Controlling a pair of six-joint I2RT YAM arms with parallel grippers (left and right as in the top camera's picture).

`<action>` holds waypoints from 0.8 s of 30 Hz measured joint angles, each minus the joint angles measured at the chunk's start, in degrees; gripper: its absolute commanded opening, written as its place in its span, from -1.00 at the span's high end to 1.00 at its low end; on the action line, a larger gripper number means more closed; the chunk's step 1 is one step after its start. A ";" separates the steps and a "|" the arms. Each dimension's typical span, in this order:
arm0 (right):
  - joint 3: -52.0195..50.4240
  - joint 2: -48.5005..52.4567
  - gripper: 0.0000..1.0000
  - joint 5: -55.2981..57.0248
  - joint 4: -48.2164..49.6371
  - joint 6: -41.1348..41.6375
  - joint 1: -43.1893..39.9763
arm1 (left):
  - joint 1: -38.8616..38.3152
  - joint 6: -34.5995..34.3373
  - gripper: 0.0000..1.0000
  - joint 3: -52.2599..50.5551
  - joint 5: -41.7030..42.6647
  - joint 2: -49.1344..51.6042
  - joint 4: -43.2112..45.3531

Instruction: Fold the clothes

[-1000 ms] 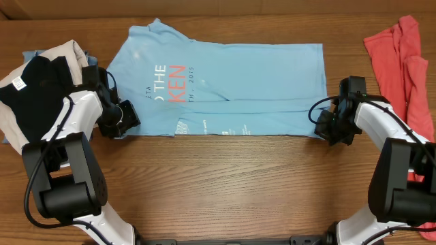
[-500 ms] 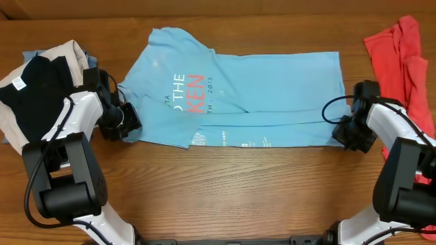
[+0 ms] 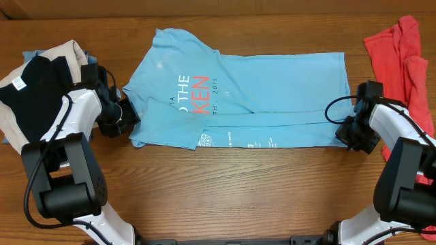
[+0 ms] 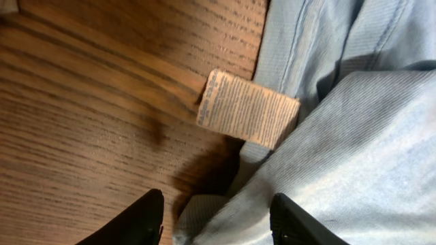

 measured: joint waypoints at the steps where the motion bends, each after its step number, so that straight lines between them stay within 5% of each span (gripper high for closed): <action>1: 0.00 0.00 0.92 -0.02 0.00 0.00 0.00 | -0.13 -0.17 0.06 0.00 0.22 -0.02 -0.02; 10: 0.00 0.00 0.92 -0.22 0.00 -0.02 0.00 | -3.89 -0.57 0.56 -1.73 1.25 -0.02 0.66; 15: 0.00 0.00 0.92 -0.22 0.00 -0.04 0.00 | -4.63 -0.55 0.65 -3.23 1.73 -0.02 0.37; 19: 0.00 0.00 0.92 -0.24 0.00 -0.02 -0.02 | -4.57 -0.50 0.53 -3.34 2.51 0.00 0.24; 24: 0.00 0.02 0.92 -0.24 0.02 -0.02 -0.02 | -4.57 -0.09 0.74 -3.34 2.56 0.00 0.24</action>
